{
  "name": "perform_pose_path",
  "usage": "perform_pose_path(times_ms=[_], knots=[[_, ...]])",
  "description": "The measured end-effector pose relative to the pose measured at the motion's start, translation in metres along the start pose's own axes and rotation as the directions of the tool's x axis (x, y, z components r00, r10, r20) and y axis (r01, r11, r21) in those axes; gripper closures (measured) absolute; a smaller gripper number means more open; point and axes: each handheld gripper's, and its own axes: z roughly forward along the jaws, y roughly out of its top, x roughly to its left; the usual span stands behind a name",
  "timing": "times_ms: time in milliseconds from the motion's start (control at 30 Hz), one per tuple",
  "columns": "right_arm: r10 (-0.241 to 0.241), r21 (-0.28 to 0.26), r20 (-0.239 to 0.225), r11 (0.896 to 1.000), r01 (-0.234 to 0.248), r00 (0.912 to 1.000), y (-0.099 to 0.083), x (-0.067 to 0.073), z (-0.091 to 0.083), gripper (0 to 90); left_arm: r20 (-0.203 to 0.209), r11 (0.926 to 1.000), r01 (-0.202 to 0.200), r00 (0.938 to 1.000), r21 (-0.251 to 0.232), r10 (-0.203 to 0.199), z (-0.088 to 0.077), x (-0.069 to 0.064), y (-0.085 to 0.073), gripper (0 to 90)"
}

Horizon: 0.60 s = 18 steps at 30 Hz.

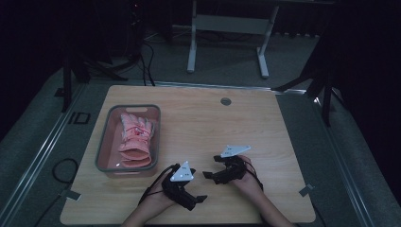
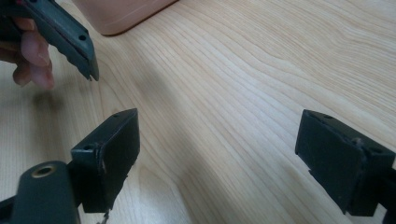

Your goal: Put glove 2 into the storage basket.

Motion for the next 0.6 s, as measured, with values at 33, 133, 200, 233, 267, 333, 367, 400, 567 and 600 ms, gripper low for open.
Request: perform_pose_path(times_ms=[33, 133, 200, 233, 267, 333, 367, 400, 567, 600], knots=[[-0.003, -0.006, -0.002, 1.0, 0.002, 1.0, -0.0007, -0.0004, -0.0013, 13.9, 0.002, 1.0, 0.0, 1.0, 0.001, 0.0, 0.0006, -0.0003, -0.0003, 2.6], [-0.012, -0.022, -0.018, 1.0, 0.011, 0.9998, -0.0038, -0.0005, -0.0044, 13.8, 0.004, 1.0, 0.006, 1.0, 0.003, -0.006, 0.0011, -0.001, -0.0014, 2.5], [-0.017, -0.028, -0.023, 0.999, 0.017, 0.9996, -0.0051, -0.0004, -0.005, 13.8, -0.001, 0.9999, 0.01, 1.0, 0.004, -0.01, 0.0005, -0.0007, -0.0032, 2.5], [-0.035, -0.023, -0.017, 0.999, 0.035, 0.9992, -0.0079, 0.0002, -0.0059, 13.8, -0.003, 0.9999, 0.01, 0.9999, 0.003, -0.01, 0.0003, -0.0003, -0.0042, 2.5], [-0.037, -0.02, -0.01, 0.999, 0.037, 0.9992, -0.0087, 0.0003, -0.006, 13.8, -0.009, 1.0, 0.008, 0.9999, 0.006, -0.008, 0.0001, 0.0001, -0.0052, 2.5], [-0.04, -0.018, -0.003, 0.999, 0.04, 0.9992, -0.0093, -0.0002, -0.0059, 13.8, -0.012, 0.9999, 0.008, 0.9999, 0.013, -0.008, 0.0006, 0.0005, -0.0067, 2.6], [-0.04, -0.02, 0.001, 0.999, 0.04, 0.9992, -0.0094, -0.0004, -0.0058, 13.8, -0.013, 1.0, 0.001, 0.9999, 0.009, -0.001, 0.0008, 0.0004, -0.0075, 2.6], [-0.041, -0.021, 0.003, 0.999, 0.041, 0.9992, -0.0095, -0.0007, -0.0057, 13.8, -0.011, 1.0, 0.001, 0.9999, 0.008, -0.001, 0.001, 0.0002, -0.0079, 2.5], [-0.039, -0.02, 0.007, 0.999, 0.039, 0.9992, -0.0095, -0.002, -0.0056, 13.8, -0.004, 0.9998, 0.01, 0.9999, 0.019, -0.01, 0.0035, 0.0009, -0.0096, 2.6], [-0.038, -0.022, 0.009, 0.999, 0.038, 0.9992, -0.0095, -0.0022, -0.0058, 13.8, -0.004, 0.9998, 0.007, 1.0, 0.02, -0.007, 0.0039, 0.0008, -0.0099, 2.6]])
